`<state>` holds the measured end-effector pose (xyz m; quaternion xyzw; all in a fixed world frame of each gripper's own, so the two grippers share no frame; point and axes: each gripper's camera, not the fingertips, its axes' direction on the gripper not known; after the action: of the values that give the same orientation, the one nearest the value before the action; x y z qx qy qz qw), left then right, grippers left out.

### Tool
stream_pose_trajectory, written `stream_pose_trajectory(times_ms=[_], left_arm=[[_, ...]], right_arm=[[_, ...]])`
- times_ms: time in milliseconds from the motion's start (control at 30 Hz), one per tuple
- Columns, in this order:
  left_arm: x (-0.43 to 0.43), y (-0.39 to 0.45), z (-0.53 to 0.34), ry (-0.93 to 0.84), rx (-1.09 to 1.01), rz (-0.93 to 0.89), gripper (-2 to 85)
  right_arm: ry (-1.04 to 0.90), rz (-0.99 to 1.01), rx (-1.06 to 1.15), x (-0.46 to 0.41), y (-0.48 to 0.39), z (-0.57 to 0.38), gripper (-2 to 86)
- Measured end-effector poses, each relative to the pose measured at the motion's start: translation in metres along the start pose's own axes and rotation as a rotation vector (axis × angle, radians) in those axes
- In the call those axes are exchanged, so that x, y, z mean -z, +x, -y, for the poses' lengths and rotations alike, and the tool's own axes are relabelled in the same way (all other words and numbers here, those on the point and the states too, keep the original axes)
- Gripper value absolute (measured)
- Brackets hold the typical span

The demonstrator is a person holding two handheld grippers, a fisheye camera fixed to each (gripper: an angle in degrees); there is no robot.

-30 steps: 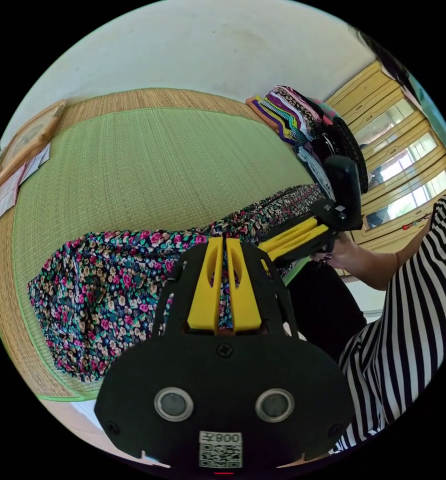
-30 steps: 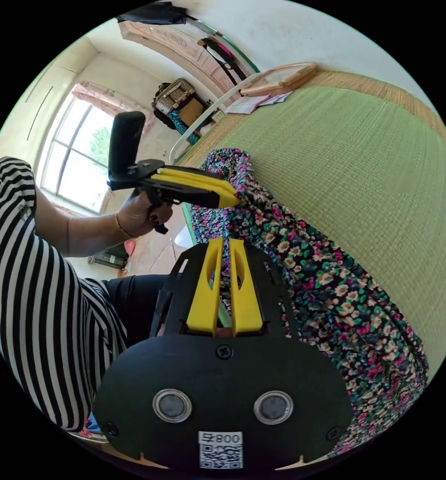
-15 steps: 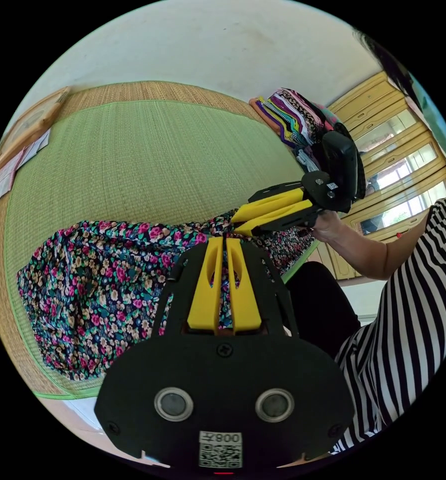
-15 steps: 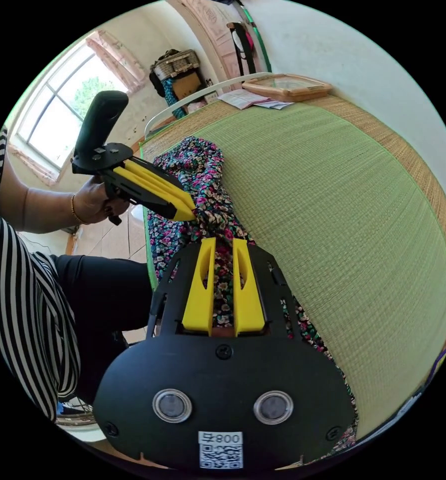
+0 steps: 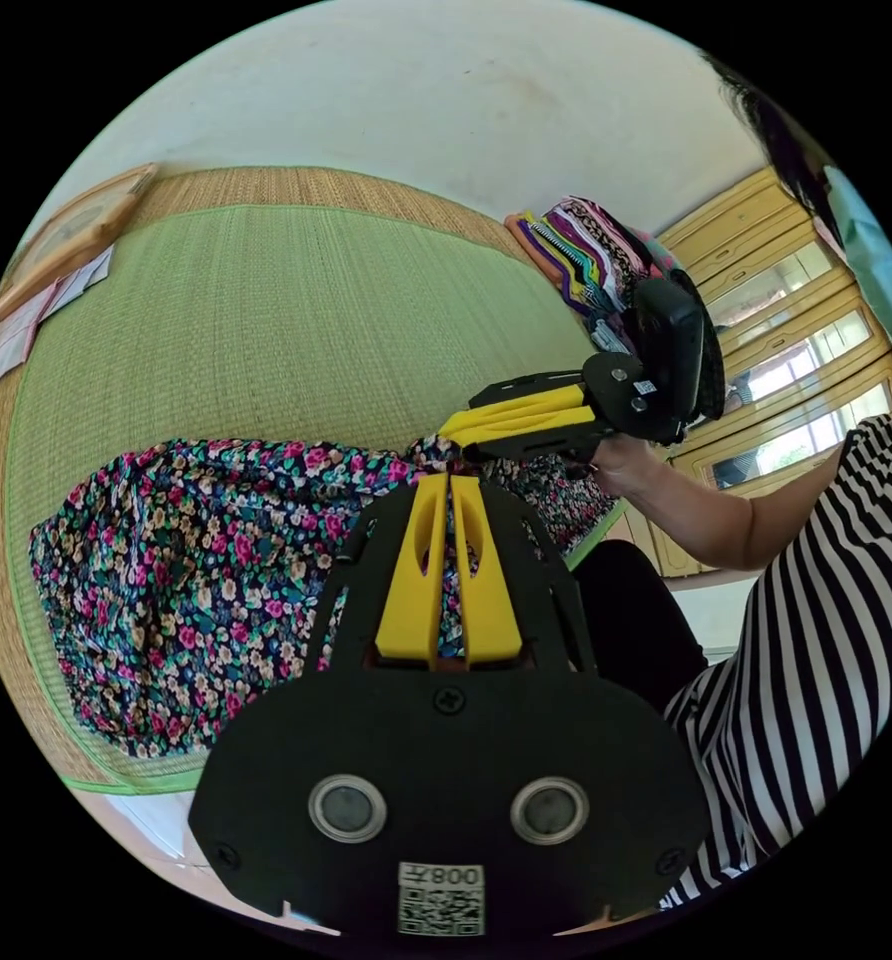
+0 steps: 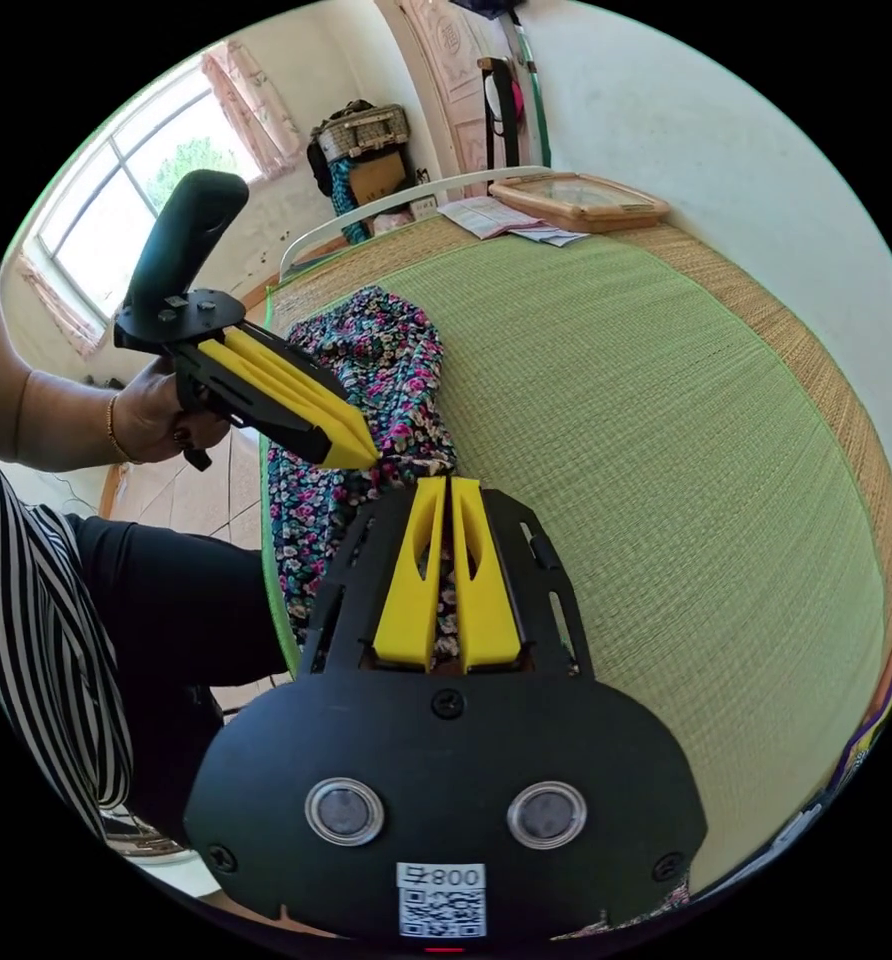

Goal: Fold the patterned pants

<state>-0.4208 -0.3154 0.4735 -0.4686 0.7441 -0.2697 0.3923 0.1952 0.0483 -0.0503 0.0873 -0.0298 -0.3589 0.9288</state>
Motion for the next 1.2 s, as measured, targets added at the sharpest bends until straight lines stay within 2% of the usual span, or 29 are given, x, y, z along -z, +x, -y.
stream_pose_trajectory(times_ms=[267, 400, 667, 833, 1000, 1200], left_arm=[[-0.02, -0.009, 0.009, -0.077, 0.039, -0.01, 0.2], [-0.03, -0.013, 0.014, -0.13, 0.059, 0.001, 0.1], [-0.045, -0.01, 0.023, -0.174, 0.073, 0.005, 0.2], [-0.049, -0.003, 0.034, -0.195, 0.046, 0.024, 0.5], [-0.042, 0.005, 0.05, -0.145, 0.008, -0.003, 2.0], [-0.044, 0.017, 0.095, -0.069, -0.095, -0.029, 5.0]], right_arm=[[0.072, -0.037, -0.06, 0.025, 0.032, 0.009, 0.4], [0.075, 0.027, -0.115, 0.022, 0.054, 0.015, 0.4], [0.018, 0.052, -0.15, 0.006, 0.091, 0.033, 0.7], [-0.099, 0.082, -0.145, -0.012, 0.11, 0.045, 2.0], [-0.093, 0.092, -0.188, -0.004, 0.122, 0.04, 5.9], [0.03, 0.103, -0.255, 0.048, 0.123, -0.003, 6.1]])
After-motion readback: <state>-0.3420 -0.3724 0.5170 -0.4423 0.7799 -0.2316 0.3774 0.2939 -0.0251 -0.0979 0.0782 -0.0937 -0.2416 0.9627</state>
